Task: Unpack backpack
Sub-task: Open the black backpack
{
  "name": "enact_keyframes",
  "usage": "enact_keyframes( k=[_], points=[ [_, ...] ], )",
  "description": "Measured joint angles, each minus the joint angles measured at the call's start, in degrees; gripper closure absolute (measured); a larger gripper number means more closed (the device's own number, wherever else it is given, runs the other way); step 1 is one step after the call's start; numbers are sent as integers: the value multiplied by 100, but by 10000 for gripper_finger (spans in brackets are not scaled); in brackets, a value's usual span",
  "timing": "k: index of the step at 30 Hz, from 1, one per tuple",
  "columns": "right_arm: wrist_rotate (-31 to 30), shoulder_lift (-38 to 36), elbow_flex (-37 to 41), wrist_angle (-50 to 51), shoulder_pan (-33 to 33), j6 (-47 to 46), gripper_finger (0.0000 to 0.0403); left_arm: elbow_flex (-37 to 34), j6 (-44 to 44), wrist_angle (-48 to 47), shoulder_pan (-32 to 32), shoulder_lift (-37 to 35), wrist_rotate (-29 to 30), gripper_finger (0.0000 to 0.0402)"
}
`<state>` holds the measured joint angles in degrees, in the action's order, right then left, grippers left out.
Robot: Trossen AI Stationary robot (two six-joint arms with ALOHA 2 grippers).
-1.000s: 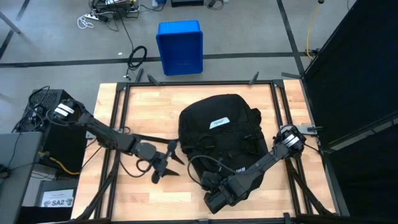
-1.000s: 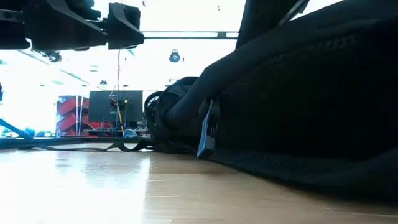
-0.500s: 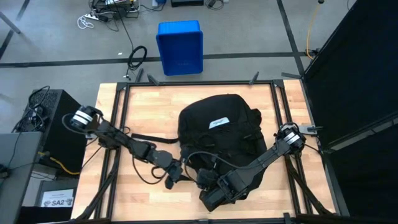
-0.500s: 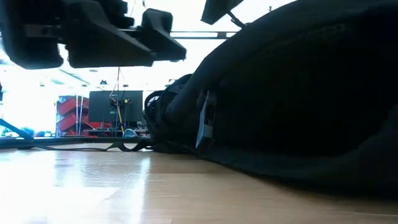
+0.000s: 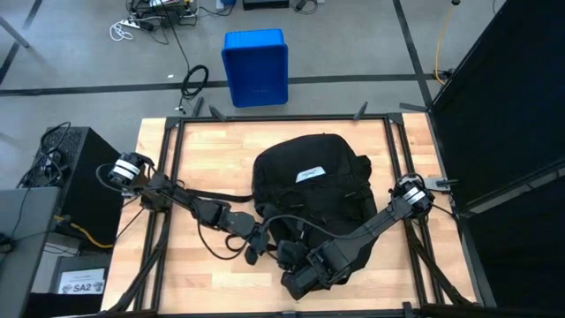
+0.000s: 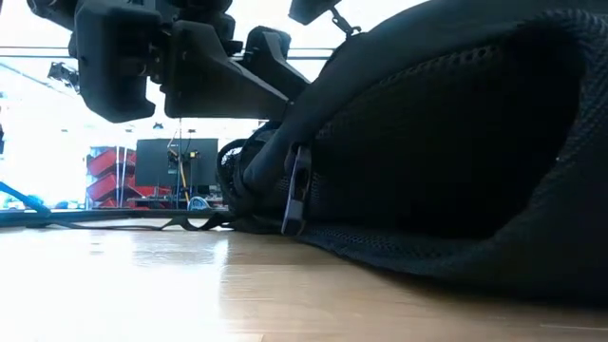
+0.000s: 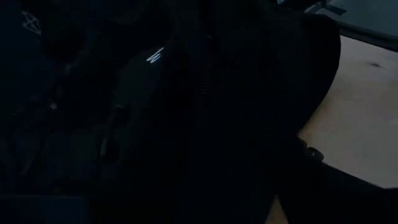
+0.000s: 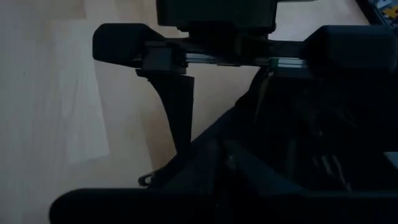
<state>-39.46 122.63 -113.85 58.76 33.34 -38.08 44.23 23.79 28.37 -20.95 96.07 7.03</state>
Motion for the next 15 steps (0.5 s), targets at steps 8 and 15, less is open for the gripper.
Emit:
enact_keyframes(
  k=[8,15],
  points=[
    [4,0,-9,-128,-70,184,403,0,-4,38,32,0,0,283],
    [13,0,-235,-158,-74,381,403,0,-134,-11,105,0,323,394]
  ],
)
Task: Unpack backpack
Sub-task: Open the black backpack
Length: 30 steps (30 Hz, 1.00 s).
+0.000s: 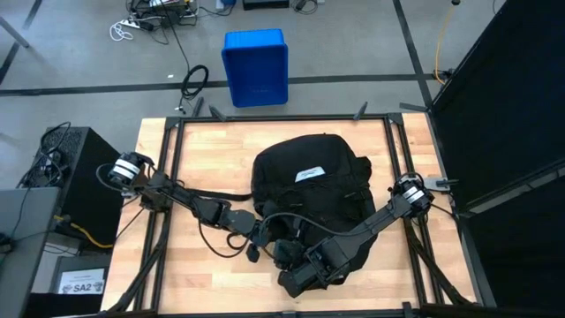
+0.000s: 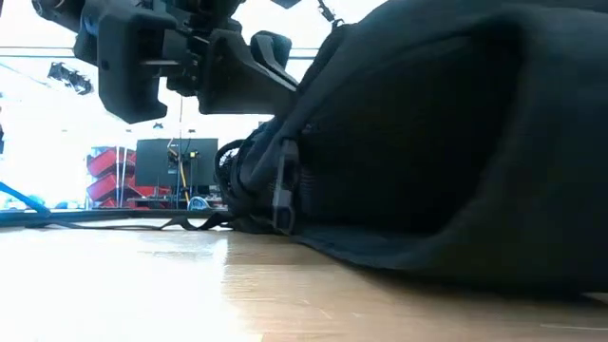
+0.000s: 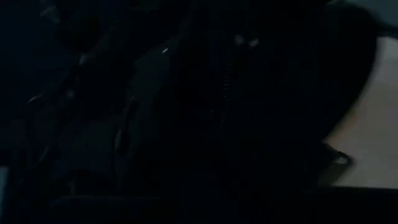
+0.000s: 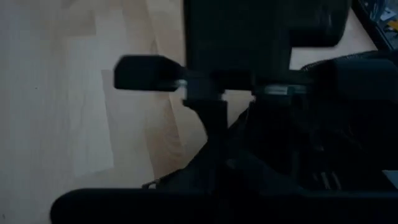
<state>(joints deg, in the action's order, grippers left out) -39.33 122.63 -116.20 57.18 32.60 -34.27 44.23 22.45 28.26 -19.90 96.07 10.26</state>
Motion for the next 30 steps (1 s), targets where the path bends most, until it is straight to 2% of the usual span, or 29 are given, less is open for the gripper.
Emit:
enact_keyframes(
  k=[4,8,20,24,30],
  points=[
    [23,0,-77,155,83,-100,403,2,133,-351,0,-79,315,401],
    [103,0,-105,473,314,-610,403,-119,106,-794,-52,-477,516,401],
    [176,-2,-111,2485,1110,-3456,403,-1111,-281,-1841,-415,-2492,1441,402],
    [382,-2,-111,3316,1301,-4481,403,-1449,-497,-2263,-494,-3171,1729,402],
    [449,-25,2,3279,1303,-4756,403,-1811,-753,-2744,-531,-4227,1993,402]
  ],
)
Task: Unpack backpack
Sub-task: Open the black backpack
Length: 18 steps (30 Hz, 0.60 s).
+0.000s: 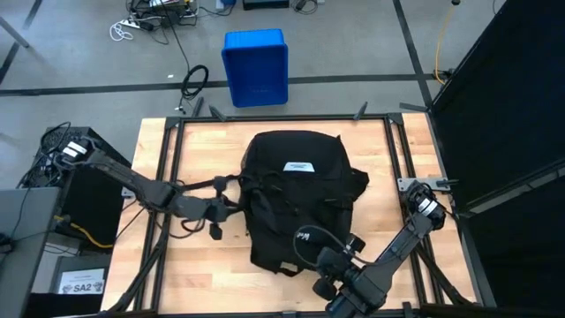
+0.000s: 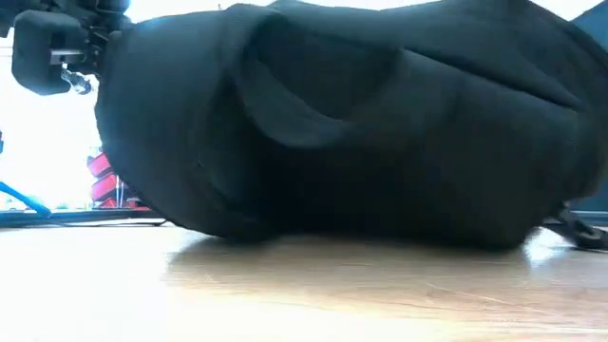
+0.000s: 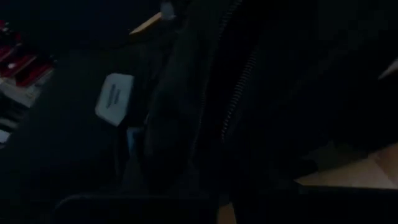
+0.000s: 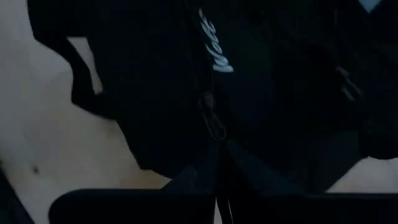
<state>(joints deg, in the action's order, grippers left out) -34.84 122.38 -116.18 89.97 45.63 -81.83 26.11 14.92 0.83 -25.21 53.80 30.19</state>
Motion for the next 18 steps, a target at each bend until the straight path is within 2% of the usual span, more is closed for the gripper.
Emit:
enact_keyframes(
  k=[2,8,18],
  points=[
    [1,3,45,-11,-59,12,403,-92,-88,12,2,-269,-102,402],
    [38,16,63,-127,-255,306,403,-98,-173,47,-57,-536,-887,388],
    [14,21,70,-794,-410,865,403,236,-37,98,-461,-557,-937,271]
  ],
)
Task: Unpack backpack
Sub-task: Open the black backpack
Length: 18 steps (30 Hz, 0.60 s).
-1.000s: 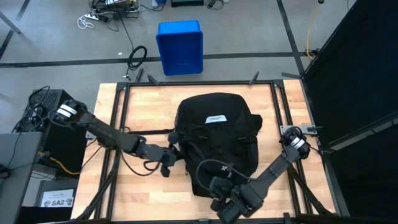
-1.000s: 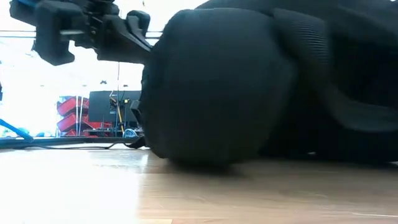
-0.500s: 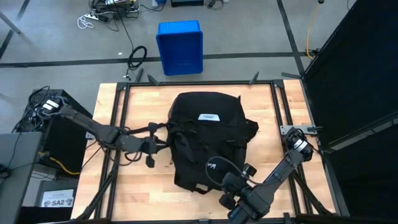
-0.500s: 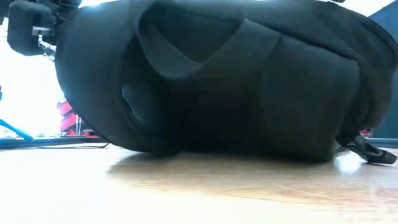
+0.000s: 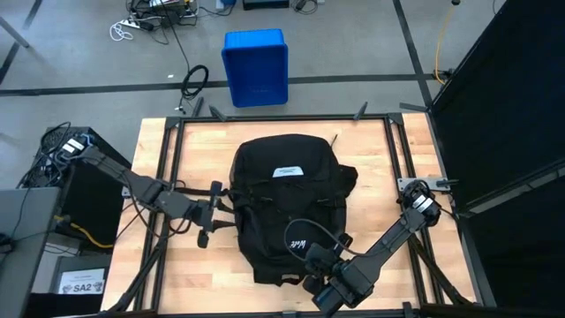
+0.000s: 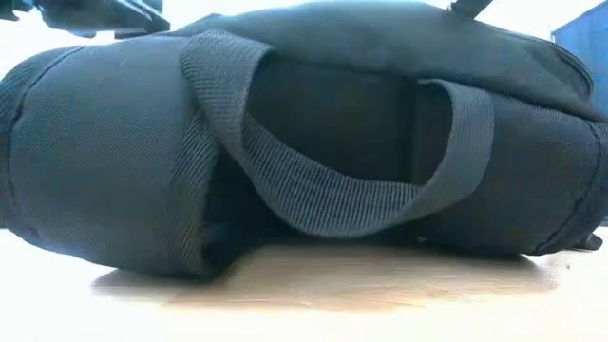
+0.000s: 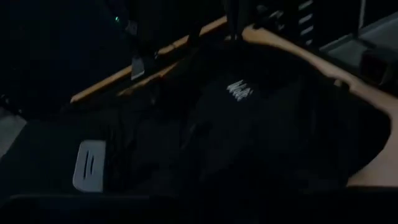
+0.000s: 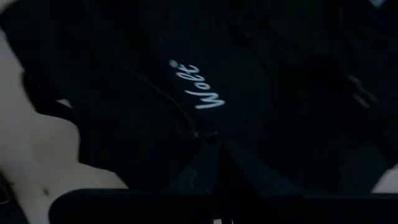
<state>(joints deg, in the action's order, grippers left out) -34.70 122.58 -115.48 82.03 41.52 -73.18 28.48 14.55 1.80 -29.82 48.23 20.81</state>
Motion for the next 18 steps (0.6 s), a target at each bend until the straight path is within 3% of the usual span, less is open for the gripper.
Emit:
enact_keyframes(
  k=[4,10,18],
  points=[
    [-13,0,0,-17,-52,102,403,36,-20,469,-161,147,-143,233],
    [-19,2,0,-37,-171,195,403,120,19,1109,-260,1356,-294,218],
    [-17,7,0,-183,-236,374,403,1514,49,372,-260,3287,-292,218]
  ],
)
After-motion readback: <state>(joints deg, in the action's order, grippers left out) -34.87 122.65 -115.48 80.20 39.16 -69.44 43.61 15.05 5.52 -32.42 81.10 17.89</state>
